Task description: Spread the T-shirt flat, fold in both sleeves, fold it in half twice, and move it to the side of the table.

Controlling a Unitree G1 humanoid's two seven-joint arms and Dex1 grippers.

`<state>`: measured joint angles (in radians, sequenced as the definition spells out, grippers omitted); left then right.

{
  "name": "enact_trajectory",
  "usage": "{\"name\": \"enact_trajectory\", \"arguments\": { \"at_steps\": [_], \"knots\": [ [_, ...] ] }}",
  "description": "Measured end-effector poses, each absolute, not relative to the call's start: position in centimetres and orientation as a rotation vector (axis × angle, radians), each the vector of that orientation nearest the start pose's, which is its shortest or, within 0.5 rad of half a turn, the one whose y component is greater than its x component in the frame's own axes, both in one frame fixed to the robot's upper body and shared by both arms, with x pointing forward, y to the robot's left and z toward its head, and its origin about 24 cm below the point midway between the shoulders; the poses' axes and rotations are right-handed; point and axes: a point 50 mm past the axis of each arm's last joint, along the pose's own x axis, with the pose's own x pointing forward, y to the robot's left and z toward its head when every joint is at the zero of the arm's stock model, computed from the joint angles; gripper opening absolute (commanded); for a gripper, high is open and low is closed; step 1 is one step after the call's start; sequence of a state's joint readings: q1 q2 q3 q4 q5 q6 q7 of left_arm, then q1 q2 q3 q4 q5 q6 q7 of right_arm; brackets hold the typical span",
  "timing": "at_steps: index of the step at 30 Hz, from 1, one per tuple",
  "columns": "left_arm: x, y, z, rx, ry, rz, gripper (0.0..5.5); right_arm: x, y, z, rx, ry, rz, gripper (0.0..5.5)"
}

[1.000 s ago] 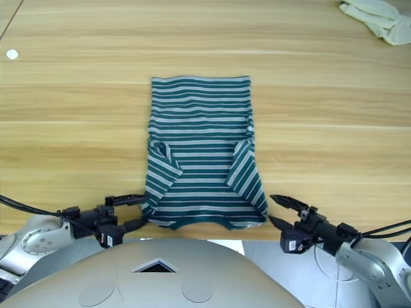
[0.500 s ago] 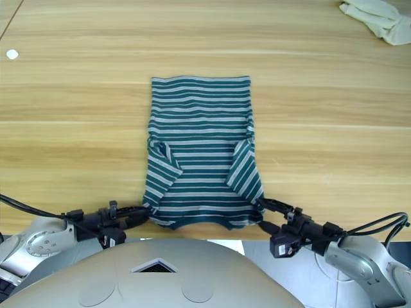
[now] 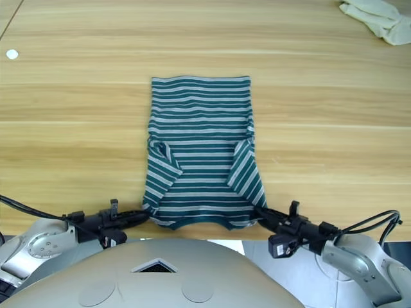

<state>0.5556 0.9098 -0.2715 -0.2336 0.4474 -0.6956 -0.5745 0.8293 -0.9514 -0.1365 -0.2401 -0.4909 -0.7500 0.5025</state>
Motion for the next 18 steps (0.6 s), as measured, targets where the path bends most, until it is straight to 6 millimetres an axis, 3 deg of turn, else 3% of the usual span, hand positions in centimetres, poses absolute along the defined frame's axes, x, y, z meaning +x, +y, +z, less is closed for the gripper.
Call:
{"name": "enact_trajectory", "arguments": {
  "at_steps": [4, 18],
  "knots": [
    [8.0, 18.8, 2.0, 0.99, 0.053, -1.421, 0.0, 7.1, -25.4, 4.7, -1.222, 0.229, 1.209, 0.01],
    [5.8, 17.8, 2.1, 0.831, 0.076, -1.42, 0.0, 6.4, -23.7, 5.3, -1.113, 0.149, 1.194, 0.01]
  ]
}}
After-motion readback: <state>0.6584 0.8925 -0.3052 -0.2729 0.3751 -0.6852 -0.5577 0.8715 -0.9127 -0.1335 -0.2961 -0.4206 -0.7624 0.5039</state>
